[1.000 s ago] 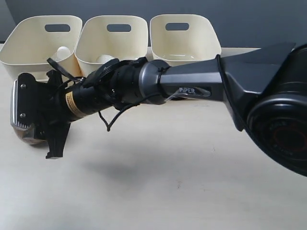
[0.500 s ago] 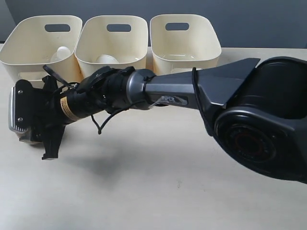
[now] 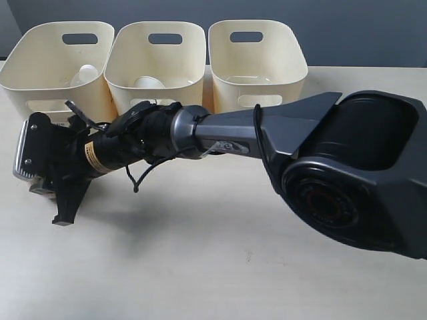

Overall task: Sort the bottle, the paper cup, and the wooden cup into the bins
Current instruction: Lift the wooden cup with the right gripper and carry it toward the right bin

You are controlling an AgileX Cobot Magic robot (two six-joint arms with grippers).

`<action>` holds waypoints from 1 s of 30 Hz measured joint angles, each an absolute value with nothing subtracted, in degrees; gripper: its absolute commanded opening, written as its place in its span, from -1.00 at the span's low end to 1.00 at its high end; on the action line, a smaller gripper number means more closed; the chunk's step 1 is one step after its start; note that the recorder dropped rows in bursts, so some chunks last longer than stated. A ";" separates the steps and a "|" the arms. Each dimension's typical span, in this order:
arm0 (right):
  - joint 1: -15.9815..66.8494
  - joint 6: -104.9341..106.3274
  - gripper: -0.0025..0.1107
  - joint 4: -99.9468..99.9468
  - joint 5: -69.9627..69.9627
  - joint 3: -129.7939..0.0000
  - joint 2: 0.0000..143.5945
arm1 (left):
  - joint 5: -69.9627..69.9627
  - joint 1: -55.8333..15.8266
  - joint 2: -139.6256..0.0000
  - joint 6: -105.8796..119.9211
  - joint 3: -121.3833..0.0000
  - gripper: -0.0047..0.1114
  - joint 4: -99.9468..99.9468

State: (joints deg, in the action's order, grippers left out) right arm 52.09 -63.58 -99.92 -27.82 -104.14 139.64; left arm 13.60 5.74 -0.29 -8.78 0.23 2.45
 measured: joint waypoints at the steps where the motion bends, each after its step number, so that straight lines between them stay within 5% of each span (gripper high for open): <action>1: 52.09 -63.86 -0.50 -99.92 -27.82 -104.14 139.67 | 13.60 5.74 -0.29 -8.78 0.23 -0.92 2.45; 5: 52.09 -66.13 -0.51 -99.92 -27.58 -104.14 139.67 | 13.60 5.74 -0.29 -8.78 0.23 -0.92 2.45; 9: 52.09 -67.96 -0.95 -99.92 -26.89 -104.14 139.67 | 13.60 5.74 -0.29 -8.78 0.23 -0.92 2.45; 22: 51.93 -71.82 -0.97 -100.03 -24.92 -104.02 136.34 | 13.60 5.74 -0.29 -8.78 0.23 -0.92 2.45; 30: 44.84 -80.09 -0.97 -100.03 -26.23 -99.10 125.54 | 13.60 5.74 -0.29 -8.78 0.23 -0.92 2.45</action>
State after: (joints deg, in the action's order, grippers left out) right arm 44.84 -80.09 -100.03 -26.23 -99.10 125.54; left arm 13.60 5.74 -0.29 -8.78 0.23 2.45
